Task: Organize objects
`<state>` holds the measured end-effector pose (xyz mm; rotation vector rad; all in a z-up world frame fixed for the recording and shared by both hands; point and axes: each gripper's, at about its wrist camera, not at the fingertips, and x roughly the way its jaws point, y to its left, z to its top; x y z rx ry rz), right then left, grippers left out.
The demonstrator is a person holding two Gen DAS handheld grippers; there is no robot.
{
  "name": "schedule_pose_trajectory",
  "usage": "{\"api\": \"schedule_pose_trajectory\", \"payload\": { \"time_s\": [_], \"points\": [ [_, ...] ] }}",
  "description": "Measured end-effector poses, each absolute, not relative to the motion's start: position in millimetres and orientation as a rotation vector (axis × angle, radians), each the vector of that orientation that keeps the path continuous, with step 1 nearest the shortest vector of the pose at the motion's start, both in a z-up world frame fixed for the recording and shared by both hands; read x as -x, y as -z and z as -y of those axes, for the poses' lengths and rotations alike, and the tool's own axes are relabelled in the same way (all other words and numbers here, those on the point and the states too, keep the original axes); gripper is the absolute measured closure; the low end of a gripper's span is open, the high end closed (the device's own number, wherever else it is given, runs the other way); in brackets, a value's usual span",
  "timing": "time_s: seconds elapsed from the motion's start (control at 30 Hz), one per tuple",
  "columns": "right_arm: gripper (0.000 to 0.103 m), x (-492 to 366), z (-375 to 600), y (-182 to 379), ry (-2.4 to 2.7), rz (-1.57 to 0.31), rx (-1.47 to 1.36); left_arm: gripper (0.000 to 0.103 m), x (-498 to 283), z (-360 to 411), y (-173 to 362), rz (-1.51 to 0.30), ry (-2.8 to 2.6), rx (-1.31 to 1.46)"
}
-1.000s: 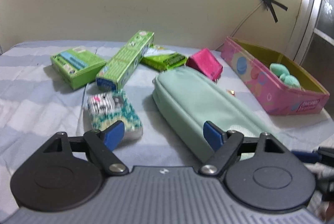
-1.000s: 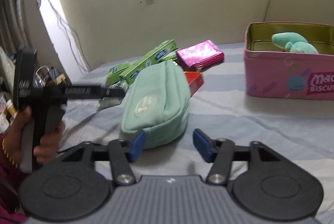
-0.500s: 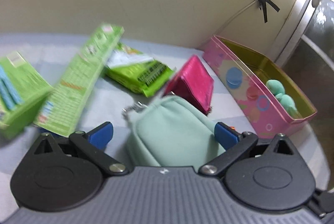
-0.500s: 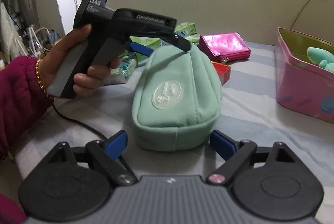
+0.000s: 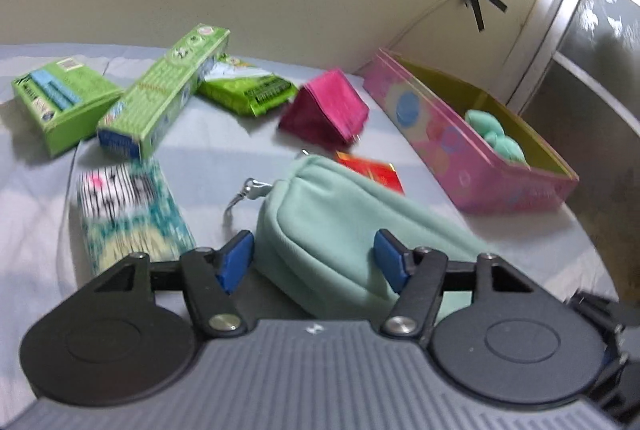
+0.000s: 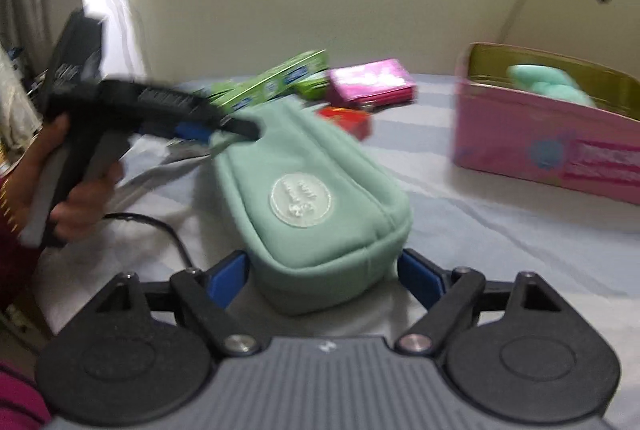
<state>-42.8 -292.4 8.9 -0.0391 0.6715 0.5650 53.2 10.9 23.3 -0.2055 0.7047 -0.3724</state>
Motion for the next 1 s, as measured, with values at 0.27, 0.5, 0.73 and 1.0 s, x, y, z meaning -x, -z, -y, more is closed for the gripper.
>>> {"api": "schedule_pose_trajectory", "payload": {
  "time_s": [0.27, 0.5, 0.73, 1.0],
  "points": [
    [0.015, 50.2, 331.0, -15.1, -0.449, -0.634, -0.063, 0.034, -37.9, -5.3, -28.7, -0.715, 0.277, 0.159],
    [0.015, 54.7, 322.4, -13.8, -0.475, -0.627, -0.058, 0.033, -28.2, -3.9, -32.8, -0.704, 0.225, 0.124],
    [0.015, 56.9, 318.7, -11.6, -0.476, -0.636, -0.053, 0.029, -23.8, -3.3, -34.0, -0.698, 0.209, 0.114],
    [0.015, 52.3, 314.6, -7.7, -0.479, -0.651, -0.043, 0.019, -27.2, -5.5, -31.4, -0.691, 0.203, 0.103]
  ]
}}
